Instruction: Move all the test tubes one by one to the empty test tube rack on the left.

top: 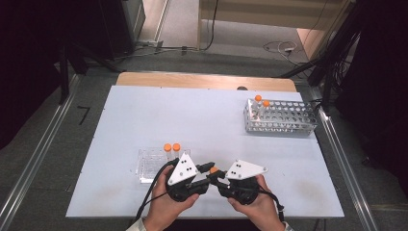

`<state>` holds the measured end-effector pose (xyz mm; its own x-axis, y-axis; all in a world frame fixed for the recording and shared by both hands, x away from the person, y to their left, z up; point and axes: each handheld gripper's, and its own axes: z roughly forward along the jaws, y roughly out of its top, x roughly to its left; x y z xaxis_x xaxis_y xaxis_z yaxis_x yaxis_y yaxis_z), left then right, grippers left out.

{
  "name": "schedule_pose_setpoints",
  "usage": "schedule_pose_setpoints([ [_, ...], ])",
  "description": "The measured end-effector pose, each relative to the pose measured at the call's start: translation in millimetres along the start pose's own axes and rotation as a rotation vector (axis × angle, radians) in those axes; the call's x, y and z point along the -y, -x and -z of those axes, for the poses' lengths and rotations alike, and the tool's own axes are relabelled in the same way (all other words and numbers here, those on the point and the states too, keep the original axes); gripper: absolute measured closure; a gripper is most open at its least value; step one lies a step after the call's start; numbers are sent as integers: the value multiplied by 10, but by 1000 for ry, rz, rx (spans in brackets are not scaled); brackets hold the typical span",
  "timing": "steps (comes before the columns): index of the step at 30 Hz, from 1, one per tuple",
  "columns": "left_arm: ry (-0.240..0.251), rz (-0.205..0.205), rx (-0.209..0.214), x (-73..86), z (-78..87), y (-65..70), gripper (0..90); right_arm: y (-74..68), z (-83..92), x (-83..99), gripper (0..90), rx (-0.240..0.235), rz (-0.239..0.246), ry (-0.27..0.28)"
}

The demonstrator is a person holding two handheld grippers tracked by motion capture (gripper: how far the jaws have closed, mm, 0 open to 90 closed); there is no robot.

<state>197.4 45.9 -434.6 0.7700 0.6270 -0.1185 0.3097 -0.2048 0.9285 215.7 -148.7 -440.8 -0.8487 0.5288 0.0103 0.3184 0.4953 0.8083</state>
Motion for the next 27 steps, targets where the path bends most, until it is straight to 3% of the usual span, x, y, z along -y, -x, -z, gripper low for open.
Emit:
schedule_pose_setpoints([
  [8, 0, -4, 1, 2, 11, -4, 702, 5, 1, 1, 713, -10, -11, -1],
  [15, 10, 14, 7, -15, 54, -30, 704, 14, 23, -11, 469, -63, -43, 16],
  [19, 10, 27, 9, -29, 97, -48, 704, 21, 18, 9, 376, -88, -56, 17],
  [27, 23, 38, 9, -59, 201, -84, 705, 73, 0, 96, 330, -87, -74, 11],
])
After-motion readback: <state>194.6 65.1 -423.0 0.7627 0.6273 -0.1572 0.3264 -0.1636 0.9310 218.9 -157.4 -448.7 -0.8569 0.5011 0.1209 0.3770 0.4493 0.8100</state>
